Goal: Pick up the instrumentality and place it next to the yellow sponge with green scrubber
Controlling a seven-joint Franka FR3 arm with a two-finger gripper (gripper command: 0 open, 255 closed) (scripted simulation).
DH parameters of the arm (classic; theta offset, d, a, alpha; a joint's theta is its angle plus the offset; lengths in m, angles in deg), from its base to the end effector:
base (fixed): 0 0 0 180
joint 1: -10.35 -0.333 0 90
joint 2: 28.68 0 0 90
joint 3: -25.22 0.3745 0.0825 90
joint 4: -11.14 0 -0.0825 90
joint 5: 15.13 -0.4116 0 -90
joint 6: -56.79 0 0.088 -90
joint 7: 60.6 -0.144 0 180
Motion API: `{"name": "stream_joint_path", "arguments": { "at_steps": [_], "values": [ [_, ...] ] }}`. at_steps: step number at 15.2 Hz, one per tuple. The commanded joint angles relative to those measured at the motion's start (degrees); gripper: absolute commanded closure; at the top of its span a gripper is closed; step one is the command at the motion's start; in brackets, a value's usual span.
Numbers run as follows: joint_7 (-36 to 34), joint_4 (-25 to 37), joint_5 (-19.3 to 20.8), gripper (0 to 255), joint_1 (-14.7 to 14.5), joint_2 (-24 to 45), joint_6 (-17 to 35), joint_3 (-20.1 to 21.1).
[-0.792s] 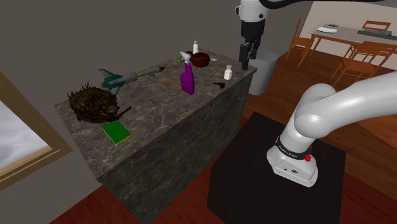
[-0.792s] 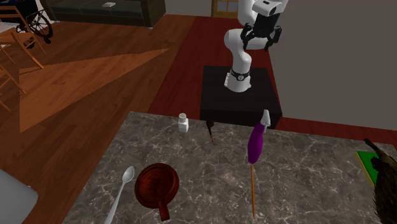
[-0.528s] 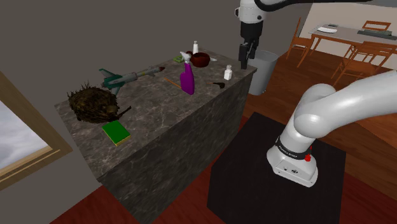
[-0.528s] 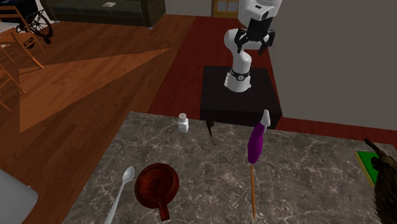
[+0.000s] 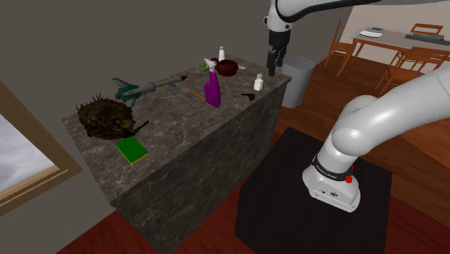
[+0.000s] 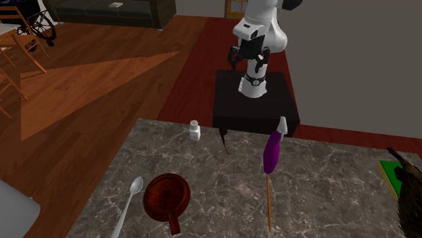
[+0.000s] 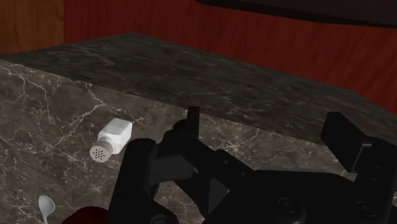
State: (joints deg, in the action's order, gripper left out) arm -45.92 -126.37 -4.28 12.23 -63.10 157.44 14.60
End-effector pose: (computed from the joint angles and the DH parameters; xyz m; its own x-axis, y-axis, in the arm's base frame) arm 0.3455 -0.1096 0.5239 0.9916 0.1095 -0.0685 0.1139 -0.9914 0.0644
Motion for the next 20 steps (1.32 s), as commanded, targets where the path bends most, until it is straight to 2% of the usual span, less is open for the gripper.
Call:
{"name": "stream_joint_path", "arguments": {
  "at_steps": [1,6,10,15,20],
  "values": [
    [2.16,1.01,0.35,0,0.24,3.52,3.14,-2.13],
    [8.4,4.96,-0.23,0,0.68,12.67,9.62,-7.53],
    [14.07,9.48,-2.68,0,0.78,20.9,13.95,-11.46],
    [22.17,16.89,-8.49,0,1.45,32.21,17.75,-15.29],
    [30.07,25.83,-15.86,0,3.9,43.62,19.08,-16.74]
  ]
}}
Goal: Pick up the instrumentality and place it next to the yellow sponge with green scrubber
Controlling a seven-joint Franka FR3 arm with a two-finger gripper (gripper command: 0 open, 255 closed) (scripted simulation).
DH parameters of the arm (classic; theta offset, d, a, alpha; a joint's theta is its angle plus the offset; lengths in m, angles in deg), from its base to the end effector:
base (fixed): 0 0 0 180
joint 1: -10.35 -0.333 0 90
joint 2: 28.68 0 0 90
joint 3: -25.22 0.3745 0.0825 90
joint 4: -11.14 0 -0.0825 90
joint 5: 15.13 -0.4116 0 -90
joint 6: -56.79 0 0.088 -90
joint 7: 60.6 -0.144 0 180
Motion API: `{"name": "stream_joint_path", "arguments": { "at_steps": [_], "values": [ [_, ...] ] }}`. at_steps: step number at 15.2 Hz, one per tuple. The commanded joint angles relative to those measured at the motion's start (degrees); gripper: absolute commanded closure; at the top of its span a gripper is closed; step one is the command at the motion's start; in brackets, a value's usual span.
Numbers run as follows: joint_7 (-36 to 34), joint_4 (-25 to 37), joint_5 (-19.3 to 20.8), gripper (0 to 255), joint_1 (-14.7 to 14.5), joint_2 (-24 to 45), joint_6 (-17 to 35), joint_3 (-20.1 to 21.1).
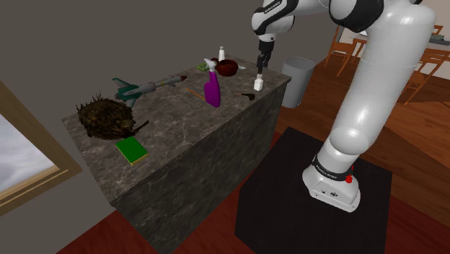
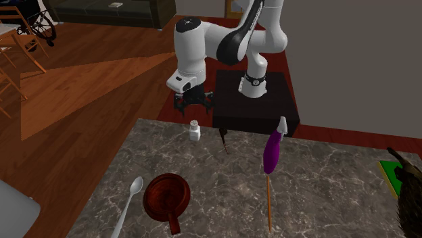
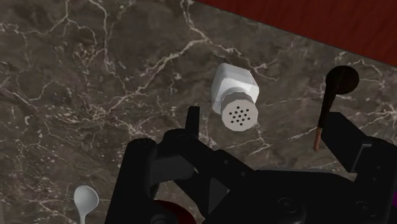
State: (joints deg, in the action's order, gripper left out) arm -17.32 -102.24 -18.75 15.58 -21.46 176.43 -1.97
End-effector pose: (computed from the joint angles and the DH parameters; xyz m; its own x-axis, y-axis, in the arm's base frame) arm 0.5211 -0.3167 0.4183 0.9870 0.1607 -0.0033 0.1607 -0.9870 0.0005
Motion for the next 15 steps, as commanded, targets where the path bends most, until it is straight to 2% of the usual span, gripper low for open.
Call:
{"name": "stream_joint_path", "arguments": {
  "at_steps": [1,8,15],
  "values": [
    [1.6,1.28,-1.57,0,0.66,2.3,0.79,-0.06],
    [2.61,-1.15,-3.07,0,1.01,4.68,5.32,0.32],
    [2.61,-1.15,-3.06,0,1.01,4.68,5.31,0.32]
  ]
}}
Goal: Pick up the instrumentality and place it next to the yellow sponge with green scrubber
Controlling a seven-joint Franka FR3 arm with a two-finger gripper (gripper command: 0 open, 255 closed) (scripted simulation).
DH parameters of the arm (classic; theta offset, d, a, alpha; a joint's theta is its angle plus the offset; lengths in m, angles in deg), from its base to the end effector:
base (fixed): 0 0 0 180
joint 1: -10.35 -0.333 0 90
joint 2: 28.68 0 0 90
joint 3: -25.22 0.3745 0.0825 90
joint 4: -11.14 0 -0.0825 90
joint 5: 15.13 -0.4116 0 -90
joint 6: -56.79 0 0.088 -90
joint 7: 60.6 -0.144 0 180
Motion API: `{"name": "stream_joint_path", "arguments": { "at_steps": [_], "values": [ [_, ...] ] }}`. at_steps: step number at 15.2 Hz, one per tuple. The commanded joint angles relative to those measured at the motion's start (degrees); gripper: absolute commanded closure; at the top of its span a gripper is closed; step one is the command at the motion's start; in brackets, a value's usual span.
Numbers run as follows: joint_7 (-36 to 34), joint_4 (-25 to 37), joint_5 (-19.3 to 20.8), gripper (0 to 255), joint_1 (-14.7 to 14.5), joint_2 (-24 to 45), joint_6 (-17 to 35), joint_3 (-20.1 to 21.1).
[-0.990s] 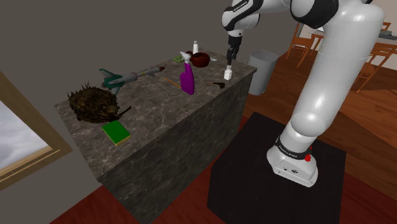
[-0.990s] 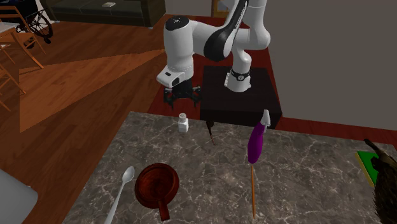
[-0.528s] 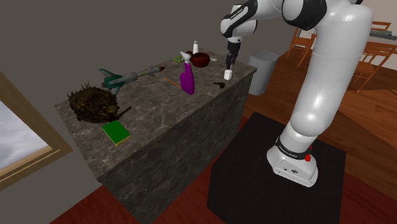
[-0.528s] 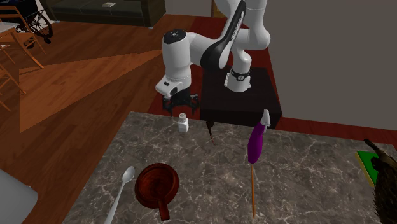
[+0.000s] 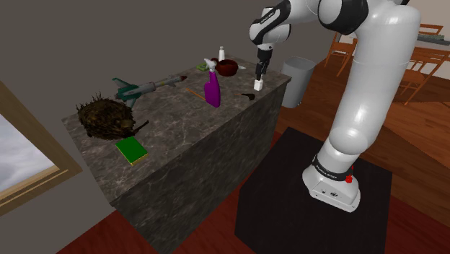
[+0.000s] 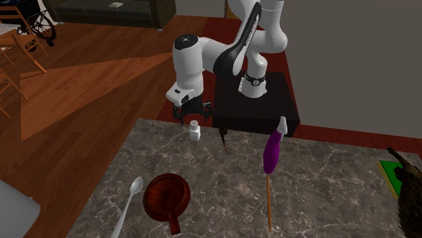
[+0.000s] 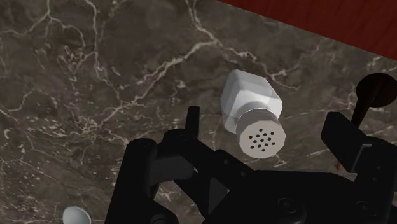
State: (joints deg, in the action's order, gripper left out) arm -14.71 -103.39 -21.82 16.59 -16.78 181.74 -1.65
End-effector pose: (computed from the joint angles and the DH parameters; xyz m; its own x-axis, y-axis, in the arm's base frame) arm 0.5301 -0.3255 0.3713 0.9865 0.1638 0.0010 0.1639 -0.9865 -0.0022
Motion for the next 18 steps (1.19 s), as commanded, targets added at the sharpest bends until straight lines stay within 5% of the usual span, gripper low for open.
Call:
{"name": "stream_joint_path", "arguments": {
  "at_steps": [1,10,18],
  "values": [
    [0.0,0.0,0.0,255,0.0,0.0,0.0,0.0],
    [0.0,0.0,0.0,255,0.0,0.01,0.01,0.0],
    [-1.21,3.03,1.78,255,-0.4,-2.84,-5.51,-0.41]
  ]
}}
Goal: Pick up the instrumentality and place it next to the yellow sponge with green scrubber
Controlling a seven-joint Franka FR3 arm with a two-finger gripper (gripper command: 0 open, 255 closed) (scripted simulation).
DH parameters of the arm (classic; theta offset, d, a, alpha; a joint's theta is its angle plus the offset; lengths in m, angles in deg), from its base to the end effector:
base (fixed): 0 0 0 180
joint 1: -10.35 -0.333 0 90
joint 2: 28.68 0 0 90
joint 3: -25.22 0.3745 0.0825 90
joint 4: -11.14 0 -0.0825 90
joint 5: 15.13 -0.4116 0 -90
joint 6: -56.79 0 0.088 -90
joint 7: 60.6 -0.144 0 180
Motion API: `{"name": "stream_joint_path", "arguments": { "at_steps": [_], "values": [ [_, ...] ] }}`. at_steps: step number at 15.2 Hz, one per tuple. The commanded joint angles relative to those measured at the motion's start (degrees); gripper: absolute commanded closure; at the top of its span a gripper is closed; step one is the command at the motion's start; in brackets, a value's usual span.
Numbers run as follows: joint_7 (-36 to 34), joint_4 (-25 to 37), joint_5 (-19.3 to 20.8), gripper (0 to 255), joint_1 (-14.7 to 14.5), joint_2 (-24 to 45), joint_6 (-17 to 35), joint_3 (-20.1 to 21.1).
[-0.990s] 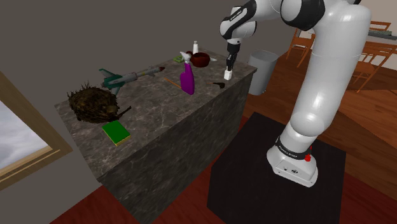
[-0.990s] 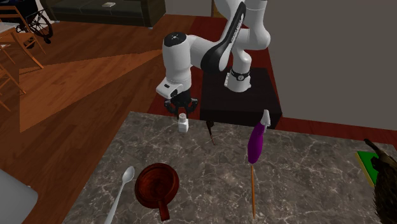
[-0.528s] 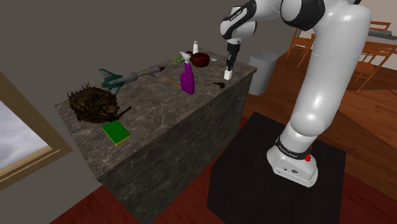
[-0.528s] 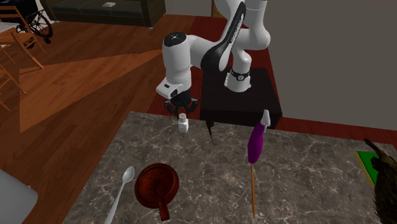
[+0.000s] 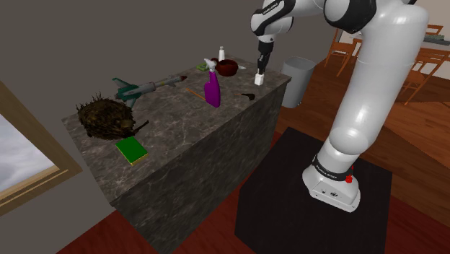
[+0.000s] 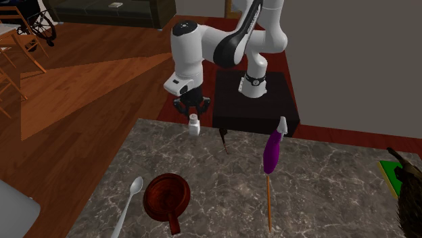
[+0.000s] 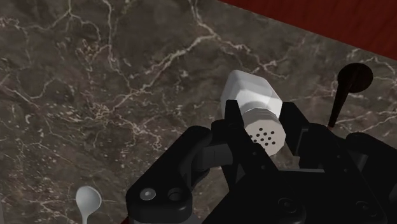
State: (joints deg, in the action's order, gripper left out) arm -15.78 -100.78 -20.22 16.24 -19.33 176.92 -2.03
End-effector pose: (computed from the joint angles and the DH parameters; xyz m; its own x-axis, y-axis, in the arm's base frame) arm 0.5287 -0.3257 0.4109 0.9865 0.1638 0.0013 0.1638 -0.9865 -0.0020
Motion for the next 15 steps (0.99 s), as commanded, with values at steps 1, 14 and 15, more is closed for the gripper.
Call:
{"name": "stream_joint_path", "arguments": {
  "at_steps": [1,14,15],
  "values": [
    [-0.27,0.86,0.37,255,-0.08,-0.6,-1.4,-0.06],
    [-1.44,7.75,2.06,255,-0.36,-3.44,-10.78,-0.29],
    [-1.49,8.38,2.13,255,-0.37,-3.57,-11.52,-0.3]
  ]
}}
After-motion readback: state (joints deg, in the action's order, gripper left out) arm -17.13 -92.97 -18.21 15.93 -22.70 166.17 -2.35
